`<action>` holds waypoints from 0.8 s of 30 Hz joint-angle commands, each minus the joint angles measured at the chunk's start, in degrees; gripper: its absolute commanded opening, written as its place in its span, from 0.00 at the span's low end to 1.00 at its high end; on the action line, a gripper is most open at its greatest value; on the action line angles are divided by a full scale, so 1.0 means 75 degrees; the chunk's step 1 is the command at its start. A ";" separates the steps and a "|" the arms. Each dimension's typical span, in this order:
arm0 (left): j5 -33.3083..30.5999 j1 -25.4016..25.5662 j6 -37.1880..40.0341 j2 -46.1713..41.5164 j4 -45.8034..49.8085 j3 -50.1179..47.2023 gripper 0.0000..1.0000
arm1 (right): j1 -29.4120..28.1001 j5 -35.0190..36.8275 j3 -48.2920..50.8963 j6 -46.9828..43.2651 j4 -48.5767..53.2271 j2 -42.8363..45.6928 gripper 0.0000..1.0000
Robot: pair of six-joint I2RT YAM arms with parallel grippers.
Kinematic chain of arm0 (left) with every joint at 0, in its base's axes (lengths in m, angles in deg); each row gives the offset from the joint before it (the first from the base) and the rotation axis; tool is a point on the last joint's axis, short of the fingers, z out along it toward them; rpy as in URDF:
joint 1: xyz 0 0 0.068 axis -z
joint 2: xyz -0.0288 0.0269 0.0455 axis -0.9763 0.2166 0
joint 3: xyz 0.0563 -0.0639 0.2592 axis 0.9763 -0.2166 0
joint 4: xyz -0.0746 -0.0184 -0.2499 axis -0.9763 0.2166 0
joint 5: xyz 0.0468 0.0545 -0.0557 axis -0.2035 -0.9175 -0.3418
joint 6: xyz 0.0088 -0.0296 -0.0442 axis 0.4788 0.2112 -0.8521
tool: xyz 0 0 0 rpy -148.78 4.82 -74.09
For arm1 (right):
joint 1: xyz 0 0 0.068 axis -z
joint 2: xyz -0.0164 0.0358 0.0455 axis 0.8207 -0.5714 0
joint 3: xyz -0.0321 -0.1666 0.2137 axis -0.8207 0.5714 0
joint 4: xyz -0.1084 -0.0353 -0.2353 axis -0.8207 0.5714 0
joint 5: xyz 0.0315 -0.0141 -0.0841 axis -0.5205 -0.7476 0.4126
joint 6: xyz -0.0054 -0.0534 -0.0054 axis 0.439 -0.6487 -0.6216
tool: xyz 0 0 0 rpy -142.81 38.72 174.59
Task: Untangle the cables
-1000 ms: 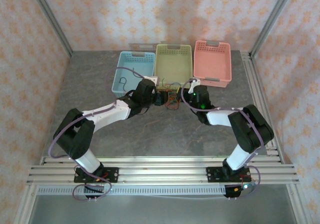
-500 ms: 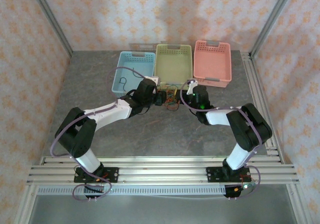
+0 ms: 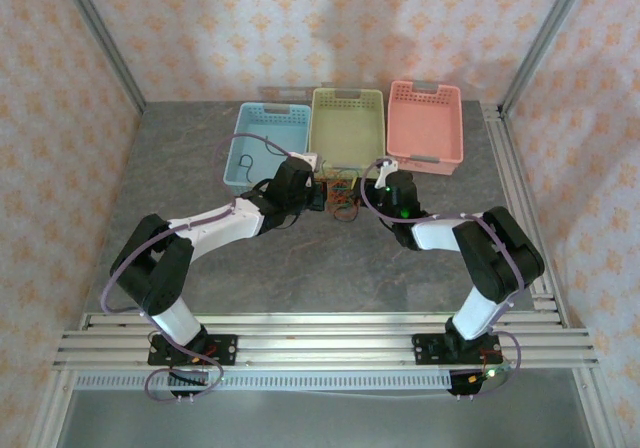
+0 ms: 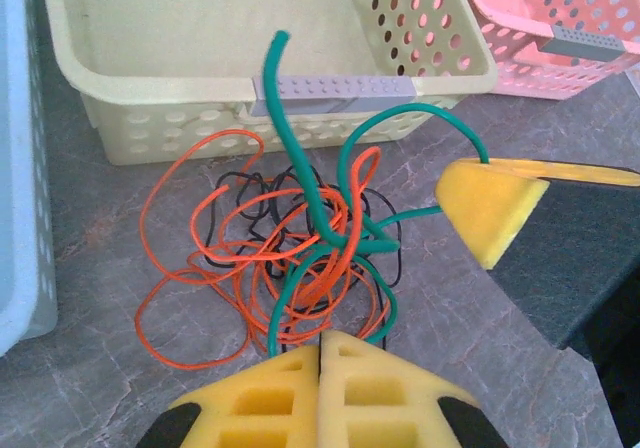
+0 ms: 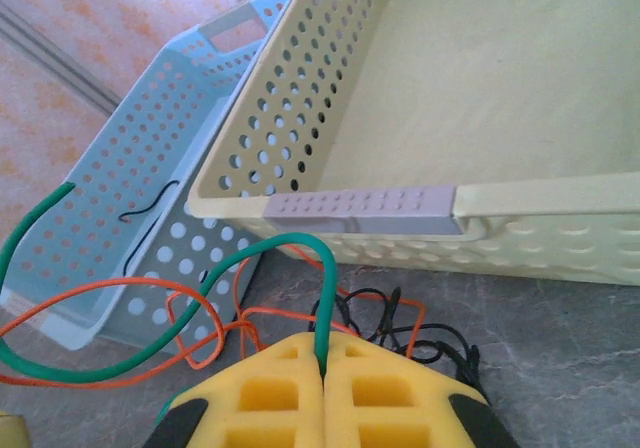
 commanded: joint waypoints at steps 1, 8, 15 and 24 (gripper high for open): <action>-0.0611 0.0027 -0.0061 -0.0228 0.0251 0.0022 0.00 | -0.0005 0.0829 0.0163 0.0024 -0.0230 0.0317 0.00; -0.1876 -0.0134 -0.0557 -0.0661 0.0380 -0.0380 0.00 | -0.0008 0.2519 0.0607 0.0063 -0.0175 0.0753 0.00; -0.1026 -0.0258 -0.0532 -0.0621 -0.0089 -0.0507 0.00 | -0.0017 0.1584 0.0445 0.0041 -0.0408 0.0541 0.00; 0.0401 0.0101 -0.0014 -0.0302 -0.0628 -0.0233 0.62 | -0.0081 0.0017 0.0174 0.0063 -0.0819 0.0234 0.00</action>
